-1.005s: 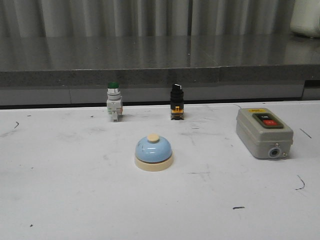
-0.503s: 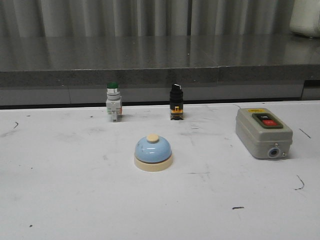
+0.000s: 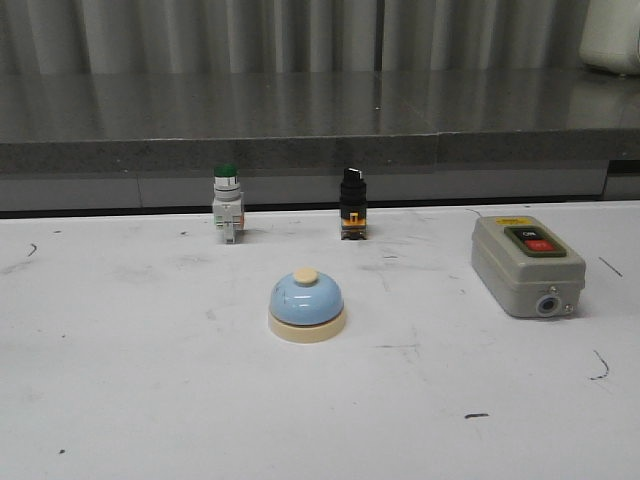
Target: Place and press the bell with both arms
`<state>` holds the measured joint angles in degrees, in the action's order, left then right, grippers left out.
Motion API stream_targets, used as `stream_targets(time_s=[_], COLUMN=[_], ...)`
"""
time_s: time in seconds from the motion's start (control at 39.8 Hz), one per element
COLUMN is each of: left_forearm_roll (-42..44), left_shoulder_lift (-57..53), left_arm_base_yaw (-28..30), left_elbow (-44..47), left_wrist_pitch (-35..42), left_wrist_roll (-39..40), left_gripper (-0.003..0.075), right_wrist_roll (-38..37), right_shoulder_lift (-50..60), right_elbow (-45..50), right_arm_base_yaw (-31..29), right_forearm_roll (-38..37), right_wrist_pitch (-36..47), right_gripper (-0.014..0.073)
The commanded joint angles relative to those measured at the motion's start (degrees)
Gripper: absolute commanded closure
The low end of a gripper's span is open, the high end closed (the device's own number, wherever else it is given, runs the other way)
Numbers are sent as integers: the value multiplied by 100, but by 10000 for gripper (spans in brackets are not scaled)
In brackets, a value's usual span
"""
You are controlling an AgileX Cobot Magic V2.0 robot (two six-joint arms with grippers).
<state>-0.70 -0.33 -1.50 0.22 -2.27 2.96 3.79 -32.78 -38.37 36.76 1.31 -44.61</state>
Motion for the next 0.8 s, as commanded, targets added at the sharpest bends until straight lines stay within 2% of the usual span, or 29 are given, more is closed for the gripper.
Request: stream_targets(time_s=[0.0,0.78], left_forearm_roll=[-8,-8], left_shoulder_lift=[-100,-100], left_arm_base_yaw=[66,181], left_elbow=[146,146], left_wrist_pitch=[455,455], left_wrist_roll=[33,33], left_gripper=[740,740], right_wrist_roll=[2,2], right_shoulder_lift=[-2,-2], right_elbow=[-132,-132], right_arm_base_yaw=[-7,-7], right_forearm_roll=[-70,-70], right_wrist_pitch=[366,366], right_gripper=[662,662])
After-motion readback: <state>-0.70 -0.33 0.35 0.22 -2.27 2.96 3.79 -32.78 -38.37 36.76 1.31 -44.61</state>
